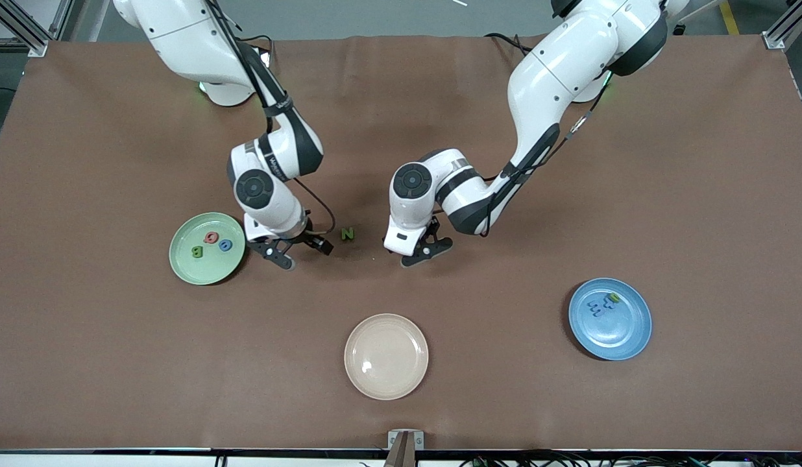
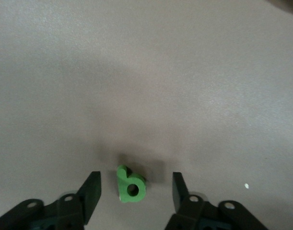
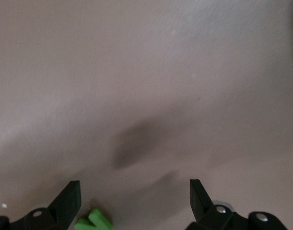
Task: Sort upper and lower case letters into plates
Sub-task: 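Grasp the green b with the left gripper while the right gripper grasps the N, then carry the b to the blue plate while the right gripper carries the N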
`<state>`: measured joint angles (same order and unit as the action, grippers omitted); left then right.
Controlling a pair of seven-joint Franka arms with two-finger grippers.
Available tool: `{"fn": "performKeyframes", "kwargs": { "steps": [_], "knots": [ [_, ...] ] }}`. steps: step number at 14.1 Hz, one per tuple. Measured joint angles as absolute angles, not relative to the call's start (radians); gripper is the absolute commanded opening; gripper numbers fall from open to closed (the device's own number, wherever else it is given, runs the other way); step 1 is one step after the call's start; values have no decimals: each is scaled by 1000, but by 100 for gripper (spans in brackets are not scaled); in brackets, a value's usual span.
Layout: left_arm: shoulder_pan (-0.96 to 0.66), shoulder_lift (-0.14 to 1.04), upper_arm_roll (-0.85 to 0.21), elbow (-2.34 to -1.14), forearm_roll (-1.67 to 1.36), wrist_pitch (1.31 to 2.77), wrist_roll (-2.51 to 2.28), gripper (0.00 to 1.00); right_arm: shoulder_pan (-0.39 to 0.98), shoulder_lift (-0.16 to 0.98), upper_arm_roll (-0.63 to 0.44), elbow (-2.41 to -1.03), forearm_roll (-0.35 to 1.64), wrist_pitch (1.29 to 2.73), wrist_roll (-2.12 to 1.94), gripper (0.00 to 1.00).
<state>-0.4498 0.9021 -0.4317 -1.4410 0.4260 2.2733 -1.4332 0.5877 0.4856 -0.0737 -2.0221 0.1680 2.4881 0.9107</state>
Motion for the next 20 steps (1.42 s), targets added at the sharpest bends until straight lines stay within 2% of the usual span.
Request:
{"fn": "performKeyframes", "kwargs": {
  "steps": [1, 5, 6, 9, 11, 13, 15, 17, 20],
  "knots": [
    [-451, 907, -432, -1441, 426, 2275, -1433, 61, 602, 489, -74, -2022, 165, 2493, 876, 100],
    [-455, 914, -432, -1440, 426, 2276, -1433, 49, 626, 495, -75, -2022, 165, 2515, 609, 100],
    [-455, 915, -432, -1440, 426, 2276, -1433, 42, 632, 500, -74, -2022, 165, 2532, 579, 100],
    [-455, 914, -429, -1438, 426, 2274, -1433, 13, 697, 530, -73, -2026, 164, 2628, 556, 100],
    [-454, 914, -423, -1434, 426, 2274, -1433, 3, 747, 561, -74, -2027, 164, 2684, 556, 100],
    [-453, 914, -409, -1426, 429, 2274, -1433, 2, 762, 578, -75, -2026, 163, 2701, 556, 99],
    [-443, 909, -394, -1412, 433, 2270, -1425, 1, 762, 578, -79, -2025, 163, 2697, 548, 93],
    [-409, 885, -384, -1400, 434, 2239, -1400, 1, 762, 578, -81, -2025, 163, 2690, 525, 81],
    [-299, 822, -392, -1394, 434, 2150, -1292, 0, 762, 577, -86, -2025, 162, 2684, 517, 49]
  ]
}}
